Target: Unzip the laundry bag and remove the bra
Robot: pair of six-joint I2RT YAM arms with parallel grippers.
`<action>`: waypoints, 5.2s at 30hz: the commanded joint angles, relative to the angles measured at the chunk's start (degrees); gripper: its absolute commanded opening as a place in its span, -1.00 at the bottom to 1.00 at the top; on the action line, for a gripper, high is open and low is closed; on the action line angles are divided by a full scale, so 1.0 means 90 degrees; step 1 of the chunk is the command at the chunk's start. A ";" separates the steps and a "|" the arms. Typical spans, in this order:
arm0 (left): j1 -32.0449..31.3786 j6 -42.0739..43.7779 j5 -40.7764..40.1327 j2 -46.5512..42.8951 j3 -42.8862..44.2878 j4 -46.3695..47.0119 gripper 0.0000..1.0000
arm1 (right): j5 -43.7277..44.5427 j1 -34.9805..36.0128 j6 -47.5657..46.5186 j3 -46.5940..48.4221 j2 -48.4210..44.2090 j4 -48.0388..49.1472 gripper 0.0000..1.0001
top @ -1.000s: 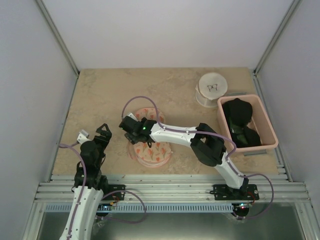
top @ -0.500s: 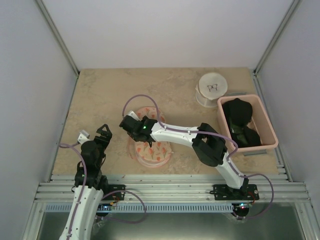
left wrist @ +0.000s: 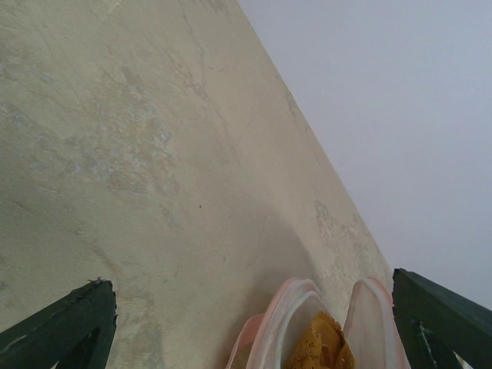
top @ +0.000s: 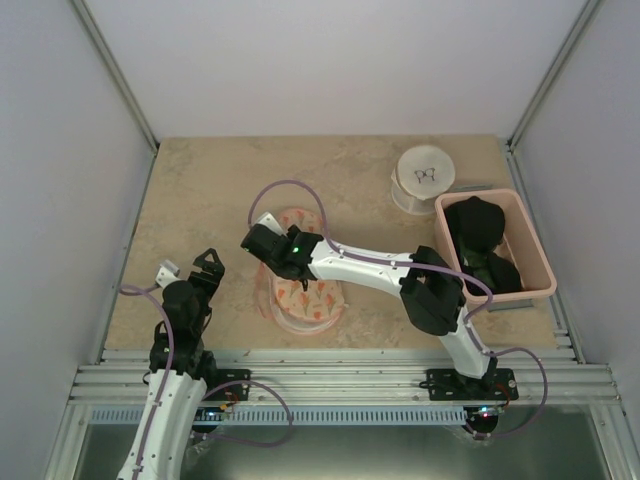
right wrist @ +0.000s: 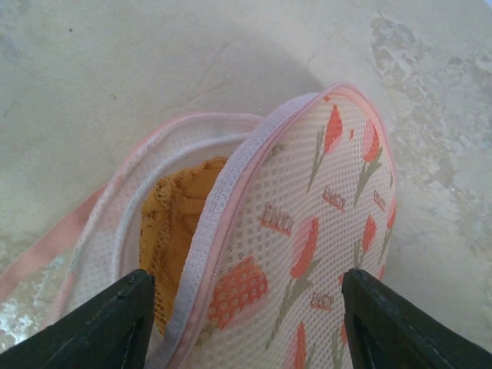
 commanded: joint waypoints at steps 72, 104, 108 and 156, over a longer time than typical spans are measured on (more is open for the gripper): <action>-0.1779 1.1556 0.5008 0.2953 0.2909 -0.2856 0.75 | -0.7691 -0.3347 -0.1258 -0.3568 -0.3045 0.2201 0.29; -0.0987 1.8275 0.3650 0.6867 0.3493 -0.0125 0.13 | -0.4541 -0.0373 -0.7817 -0.7214 -0.4259 0.4722 0.12; -0.0985 1.8226 0.3707 0.6761 0.3470 -0.0338 0.14 | -0.4456 -0.0313 -0.7849 -0.7126 -0.4064 0.4764 0.13; -0.2962 1.3667 0.5113 0.4637 0.2406 -0.1397 -0.89 | -0.6673 -0.1238 -0.5143 -0.6574 -0.4082 0.5371 -0.83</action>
